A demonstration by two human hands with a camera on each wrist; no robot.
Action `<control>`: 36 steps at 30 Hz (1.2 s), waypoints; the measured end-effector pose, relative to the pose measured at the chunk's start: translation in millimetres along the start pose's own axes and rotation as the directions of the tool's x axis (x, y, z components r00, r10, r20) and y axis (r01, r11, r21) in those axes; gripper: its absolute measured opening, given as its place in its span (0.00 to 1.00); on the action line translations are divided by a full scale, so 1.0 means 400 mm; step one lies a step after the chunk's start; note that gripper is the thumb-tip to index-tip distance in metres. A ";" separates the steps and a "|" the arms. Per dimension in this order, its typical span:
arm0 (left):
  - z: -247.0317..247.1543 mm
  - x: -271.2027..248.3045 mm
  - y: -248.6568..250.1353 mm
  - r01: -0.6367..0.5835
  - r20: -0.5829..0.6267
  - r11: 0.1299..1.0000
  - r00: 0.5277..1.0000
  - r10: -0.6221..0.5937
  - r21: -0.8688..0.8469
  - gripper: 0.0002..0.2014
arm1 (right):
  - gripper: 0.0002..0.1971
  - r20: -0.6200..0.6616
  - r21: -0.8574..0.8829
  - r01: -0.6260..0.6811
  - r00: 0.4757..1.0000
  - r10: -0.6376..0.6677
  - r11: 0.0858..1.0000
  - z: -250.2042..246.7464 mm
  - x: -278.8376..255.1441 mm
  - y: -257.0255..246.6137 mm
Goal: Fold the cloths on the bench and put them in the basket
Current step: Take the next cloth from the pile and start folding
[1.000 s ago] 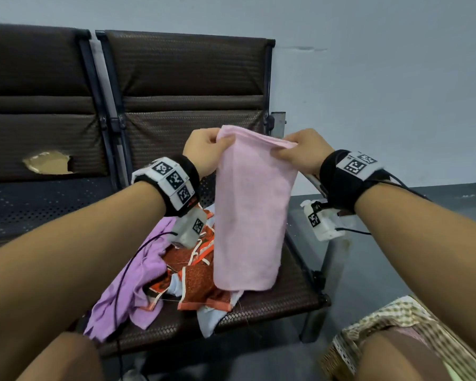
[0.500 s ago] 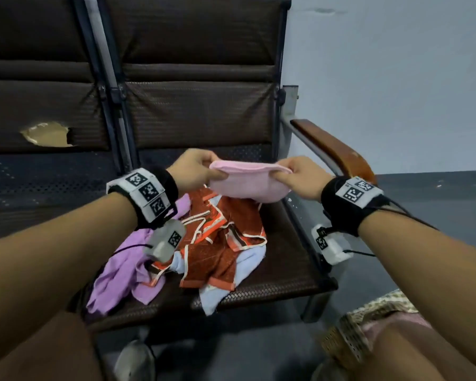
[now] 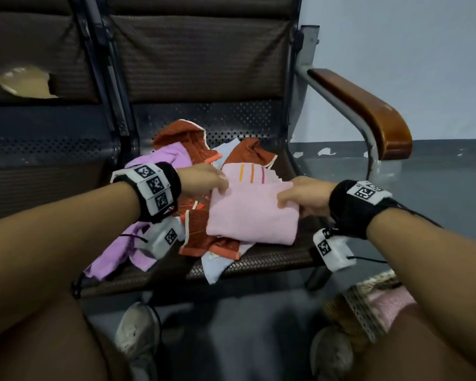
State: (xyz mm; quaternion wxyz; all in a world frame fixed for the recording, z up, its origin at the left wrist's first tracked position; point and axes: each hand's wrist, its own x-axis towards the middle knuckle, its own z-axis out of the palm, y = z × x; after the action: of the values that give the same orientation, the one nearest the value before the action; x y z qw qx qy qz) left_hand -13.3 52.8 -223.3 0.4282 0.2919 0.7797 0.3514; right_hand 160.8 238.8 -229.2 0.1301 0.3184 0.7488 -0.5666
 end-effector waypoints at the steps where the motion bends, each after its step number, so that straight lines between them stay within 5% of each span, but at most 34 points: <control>1: -0.005 0.031 0.000 -0.025 -0.092 0.999 0.996 0.021 -0.041 0.10 | 0.10 -0.073 0.007 0.023 0.997 -0.022 1.000 -0.005 0.019 -0.005; 5: -0.012 0.153 -0.021 -0.146 -0.389 0.988 0.914 0.116 -0.046 0.09 | 0.03 -0.391 -0.220 0.127 0.897 -0.207 0.967 -0.039 0.116 -0.013; 8: -0.002 0.210 -0.043 -0.141 -0.517 0.989 0.844 0.142 0.042 0.11 | 0.05 -0.481 -0.292 0.126 0.838 -0.259 0.948 -0.039 0.179 -0.007; 11: 0.020 0.227 -0.056 -0.128 -0.554 0.991 0.822 0.133 0.048 0.18 | 0.19 -0.499 -0.299 0.132 0.822 -0.272 0.945 -0.024 0.211 0.010; 13: 0.031 0.202 -0.063 -0.170 -0.525 0.973 0.820 0.228 0.158 0.16 | 0.25 -0.470 -0.369 0.164 0.816 -0.335 0.915 -0.016 0.202 0.020; 16: 0.040 0.133 -0.080 -0.269 -0.283 0.914 0.890 0.356 0.304 0.09 | 0.13 -0.384 -0.621 0.198 0.767 -0.514 0.759 -0.004 0.158 0.029; 19: 0.054 0.078 -0.114 -0.292 -0.031 0.794 0.931 0.363 0.534 0.26 | 0.11 -0.223 -0.703 0.245 0.815 -0.534 0.668 0.014 0.102 0.042; 23: 0.066 0.062 -0.144 -0.287 -0.059 0.710 0.906 0.420 0.643 0.21 | 0.37 0.018 -0.783 0.235 0.934 -0.356 0.577 0.035 0.068 0.088; 26: 0.063 0.062 -0.136 -0.276 -0.124 0.701 0.878 0.462 0.657 0.12 | 0.26 0.022 -0.820 0.244 0.917 -0.398 0.517 0.039 0.070 0.102; 29: 0.060 0.054 -0.121 -0.276 -0.165 0.716 0.862 0.480 0.641 0.10 | 0.07 -0.033 -0.790 0.260 0.886 -0.462 0.556 0.029 0.059 0.085; 33: 0.044 0.042 -0.101 -0.324 -0.243 0.825 0.849 0.470 0.463 0.10 | 0.10 -0.103 -0.637 0.304 0.877 -0.469 0.708 0.004 0.020 0.052; 36: 0.045 0.047 -0.097 -0.314 -0.300 0.875 0.851 0.432 0.369 0.08 | 0.11 -0.155 -0.292 0.327 0.911 -0.382 0.899 0.006 0.009 0.044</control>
State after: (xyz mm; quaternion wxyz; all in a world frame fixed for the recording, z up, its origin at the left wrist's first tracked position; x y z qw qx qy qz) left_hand -12.4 49.7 -270.1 0.1439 0.4299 0.8187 0.3523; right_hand 168.7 240.3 -245.2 -0.0143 0.2139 0.8714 -0.4412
